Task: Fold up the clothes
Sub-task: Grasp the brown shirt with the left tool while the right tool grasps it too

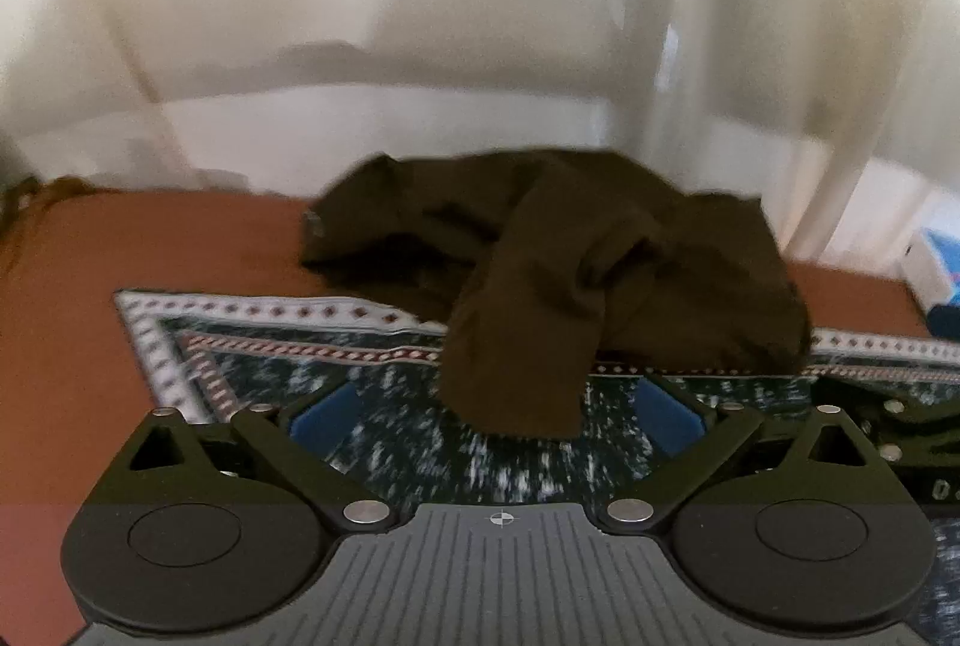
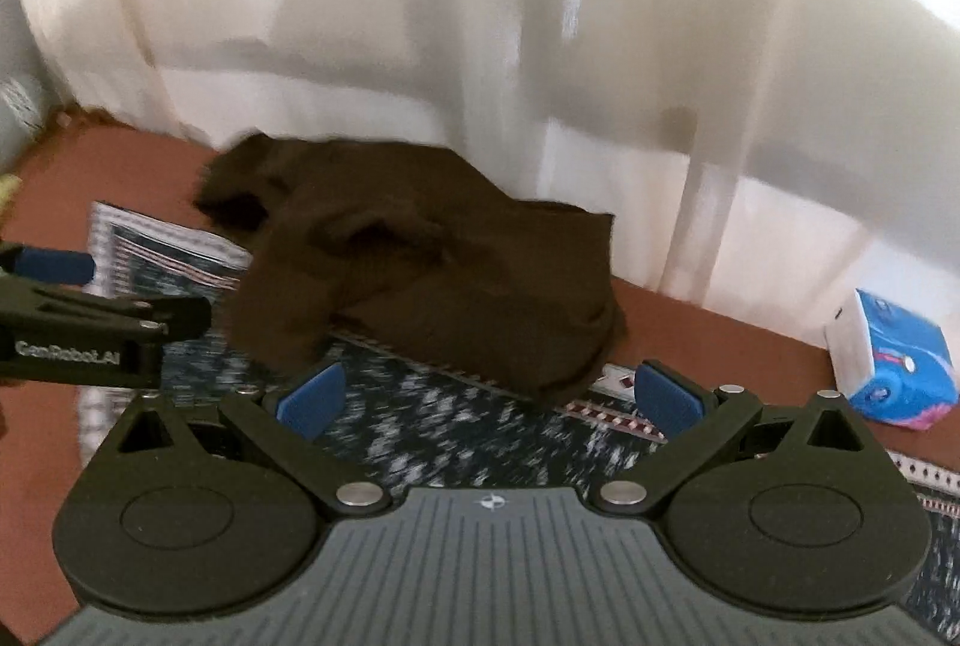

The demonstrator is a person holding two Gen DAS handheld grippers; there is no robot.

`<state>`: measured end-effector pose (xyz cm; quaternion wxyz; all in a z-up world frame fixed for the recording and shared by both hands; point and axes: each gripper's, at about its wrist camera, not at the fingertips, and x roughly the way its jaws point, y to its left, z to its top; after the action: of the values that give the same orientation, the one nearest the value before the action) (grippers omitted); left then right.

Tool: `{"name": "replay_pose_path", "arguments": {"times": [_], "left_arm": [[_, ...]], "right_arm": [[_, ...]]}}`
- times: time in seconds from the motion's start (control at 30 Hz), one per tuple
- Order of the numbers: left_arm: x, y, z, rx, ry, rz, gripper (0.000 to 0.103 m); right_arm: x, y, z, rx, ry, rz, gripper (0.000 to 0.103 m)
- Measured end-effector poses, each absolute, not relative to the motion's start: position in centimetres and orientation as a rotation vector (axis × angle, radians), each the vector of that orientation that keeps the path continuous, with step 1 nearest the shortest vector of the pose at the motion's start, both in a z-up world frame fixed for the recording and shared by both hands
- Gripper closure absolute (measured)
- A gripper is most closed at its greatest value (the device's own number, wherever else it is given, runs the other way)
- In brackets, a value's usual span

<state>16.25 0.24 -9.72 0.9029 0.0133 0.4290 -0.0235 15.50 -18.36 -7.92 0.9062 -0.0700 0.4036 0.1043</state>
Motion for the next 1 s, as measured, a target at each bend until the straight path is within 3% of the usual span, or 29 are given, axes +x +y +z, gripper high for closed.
{"name": "replay_pose_path", "arguments": {"times": [0.37, 0.43, 0.53, 0.6, 0.63, 0.67, 0.8, 0.87, 1.0], "left_arm": [[23.0, -0.4, -14.2, 0.065, 0.941, -0.173, 0.005], [23.5, -0.5, -15.4, 0.068, 0.975, -0.194, 0.009], [24.0, -0.2, -17.6, 0.086, 1.035, -0.182, 0.021], [23.7, 0.1, -17.7, 0.096, 1.005, -0.172, 0.035], [23.7, 0.3, -17.5, 0.076, 1.0, -0.177, 0.055], [23.7, 0.7, -17.3, 0.045, 1.002, -0.187, 0.085], [23.8, 2.0, -16.3, -0.086, 1.013, -0.188, 0.09], [23.7, 2.1, -15.7, -0.082, 1.0, -0.182, 0.091], [22.4, 2.7, -12.4, -0.126, 0.916, -0.153, 0.092]], "right_arm": [[24.0, -19.1, -14.3, -0.094, 0.92, 0.144, 0.005], [25.1, -19.4, -14.9, -0.066, 0.936, 0.128, 0.01], [25.6, -19.4, -15.5, -0.026, 0.959, 0.156, 0.025], [25.5, -19.3, -15.8, -0.016, 0.961, 0.171, 0.033], [25.5, -19.2, -15.8, -0.016, 0.958, 0.174, 0.035], [25.4, -19.2, -15.8, -0.022, 0.955, 0.168, 0.041], [24.9, -19.6, -15.4, -0.035, 0.944, 0.146, 0.079], [24.6, -20.1, -14.8, -0.003, 0.937, 0.144, 0.093], [23.7, -20.7, -12.3, 0.037, 0.899, 0.154, 0.099]]}}
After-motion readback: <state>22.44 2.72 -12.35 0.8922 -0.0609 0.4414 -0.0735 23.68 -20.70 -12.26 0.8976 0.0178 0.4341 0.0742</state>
